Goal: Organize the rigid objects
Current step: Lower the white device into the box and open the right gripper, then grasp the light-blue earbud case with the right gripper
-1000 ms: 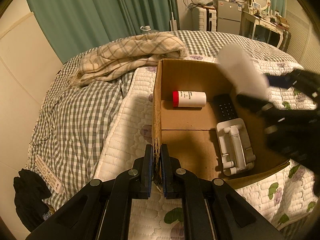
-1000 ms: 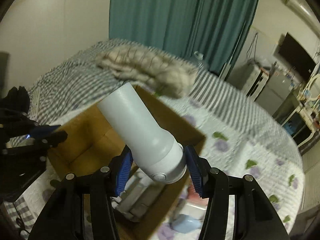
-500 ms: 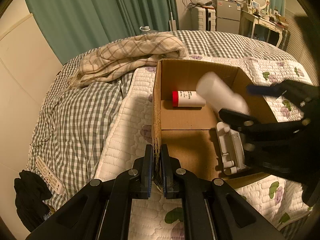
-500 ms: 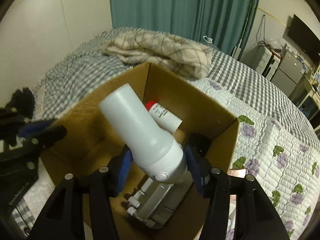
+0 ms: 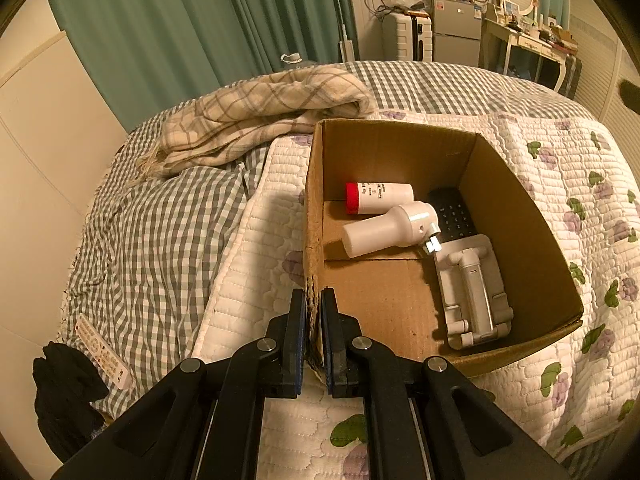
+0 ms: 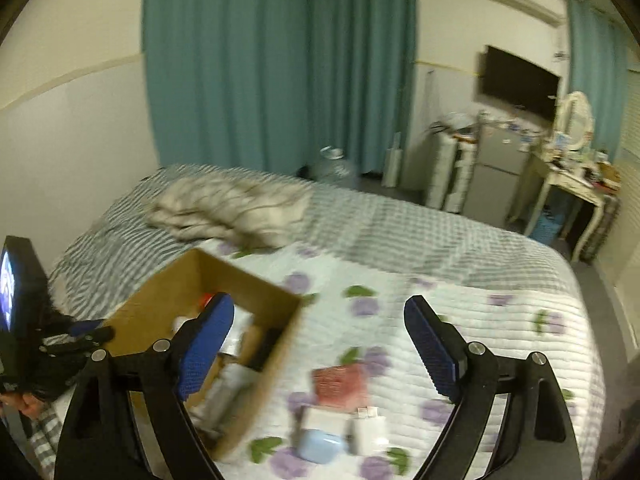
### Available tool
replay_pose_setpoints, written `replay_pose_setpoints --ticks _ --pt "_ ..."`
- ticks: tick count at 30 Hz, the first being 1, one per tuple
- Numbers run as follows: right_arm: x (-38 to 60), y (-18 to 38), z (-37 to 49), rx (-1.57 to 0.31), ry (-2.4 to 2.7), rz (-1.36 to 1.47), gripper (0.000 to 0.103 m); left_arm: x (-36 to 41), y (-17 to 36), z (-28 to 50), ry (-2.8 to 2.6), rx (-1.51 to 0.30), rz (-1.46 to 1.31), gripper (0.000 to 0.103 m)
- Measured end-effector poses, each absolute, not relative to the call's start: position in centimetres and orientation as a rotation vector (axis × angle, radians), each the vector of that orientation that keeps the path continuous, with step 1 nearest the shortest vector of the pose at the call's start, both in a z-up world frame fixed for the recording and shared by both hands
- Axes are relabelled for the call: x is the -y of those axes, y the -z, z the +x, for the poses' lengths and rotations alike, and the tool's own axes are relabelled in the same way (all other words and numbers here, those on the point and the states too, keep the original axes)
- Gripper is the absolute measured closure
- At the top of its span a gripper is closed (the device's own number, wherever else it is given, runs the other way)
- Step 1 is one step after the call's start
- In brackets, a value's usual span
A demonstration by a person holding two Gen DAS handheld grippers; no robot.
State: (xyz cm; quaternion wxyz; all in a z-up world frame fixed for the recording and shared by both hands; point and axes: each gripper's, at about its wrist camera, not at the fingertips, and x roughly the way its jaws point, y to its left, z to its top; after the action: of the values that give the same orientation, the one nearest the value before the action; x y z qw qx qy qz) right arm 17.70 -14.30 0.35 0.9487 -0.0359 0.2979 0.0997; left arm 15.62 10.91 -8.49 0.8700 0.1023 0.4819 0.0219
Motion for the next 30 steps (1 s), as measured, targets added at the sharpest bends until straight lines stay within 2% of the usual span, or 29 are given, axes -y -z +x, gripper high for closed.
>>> replay_pose_setpoints --ticks 7,20,26,28,30 --pt "18.1 3.0 16.8 -0.666 -0.117 -0.047 0.016 -10.9 8.5 15.6 -0.052 -1.006 0.225 0.096" --pt "16.1 16.7 15.7 -0.927 -0.169 -0.011 0.016 -11.1 8.5 15.5 -0.061 -1.006 0.229 0.096" --pt "15.2 18.3 16.3 -0.961 -0.202 0.002 0.020 -11.0 8.5 15.4 -0.063 -1.005 0.233 0.096" --pt "14.8 18.7 16.7 -0.979 -0.216 0.006 0.031 -11.0 8.5 15.5 -0.062 -1.005 0.234 0.096" --pt "14.3 19.3 17.1 -0.994 -0.229 0.001 0.034 -11.0 8.5 15.4 -0.062 -1.005 0.234 0.096"
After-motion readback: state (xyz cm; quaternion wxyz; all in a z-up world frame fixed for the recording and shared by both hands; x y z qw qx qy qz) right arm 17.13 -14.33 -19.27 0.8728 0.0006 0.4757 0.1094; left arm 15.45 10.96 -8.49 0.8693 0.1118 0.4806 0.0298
